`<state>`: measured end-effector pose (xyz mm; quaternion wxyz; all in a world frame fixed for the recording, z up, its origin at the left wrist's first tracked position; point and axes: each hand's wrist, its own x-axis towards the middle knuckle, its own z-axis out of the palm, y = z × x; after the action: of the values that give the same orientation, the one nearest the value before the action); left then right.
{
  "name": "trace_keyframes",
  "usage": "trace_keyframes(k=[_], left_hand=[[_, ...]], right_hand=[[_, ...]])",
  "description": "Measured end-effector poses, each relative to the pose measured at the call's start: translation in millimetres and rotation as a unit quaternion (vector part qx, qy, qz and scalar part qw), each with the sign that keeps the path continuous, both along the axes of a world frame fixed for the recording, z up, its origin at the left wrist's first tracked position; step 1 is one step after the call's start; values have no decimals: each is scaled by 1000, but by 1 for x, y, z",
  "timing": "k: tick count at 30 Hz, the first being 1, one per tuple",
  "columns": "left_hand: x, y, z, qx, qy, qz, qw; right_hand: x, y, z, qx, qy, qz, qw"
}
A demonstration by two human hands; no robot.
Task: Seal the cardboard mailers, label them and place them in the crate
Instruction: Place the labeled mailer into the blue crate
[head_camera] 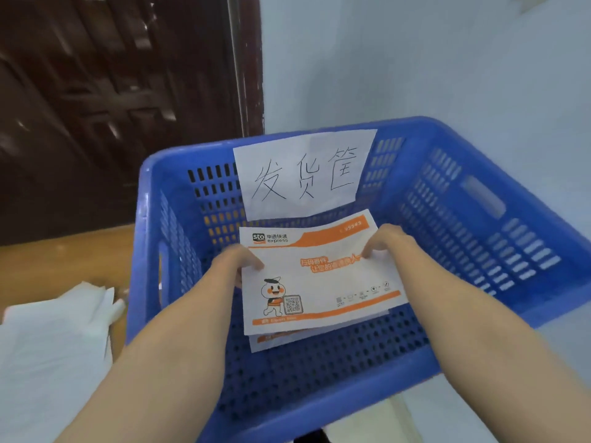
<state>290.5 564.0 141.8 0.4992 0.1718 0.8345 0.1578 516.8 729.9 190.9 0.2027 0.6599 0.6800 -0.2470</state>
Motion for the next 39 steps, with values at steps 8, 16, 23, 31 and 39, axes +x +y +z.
trace_keyframes(k=[8, 16, 23, 31, 39], left_hand=[[8, -6, -51, -8, 89, 80, 993], [16, -9, -88, -40, 118, 103, 987], [19, -6, -99, -62, 105, 111, 986], [23, -6, -106, -94, 116, 110, 983], [16, 17, -42, -161, 44, -4, 986]], right_hand=[[-8, 37, -62, -87, -11, 40, 995], [-4, 53, -108, -112, -8, 39, 993], [-7, 54, -112, -99, -28, 39, 994], [-5, 54, -117, -88, -50, 46, 994], [-32, 64, -71, -137, -37, 163, 976]])
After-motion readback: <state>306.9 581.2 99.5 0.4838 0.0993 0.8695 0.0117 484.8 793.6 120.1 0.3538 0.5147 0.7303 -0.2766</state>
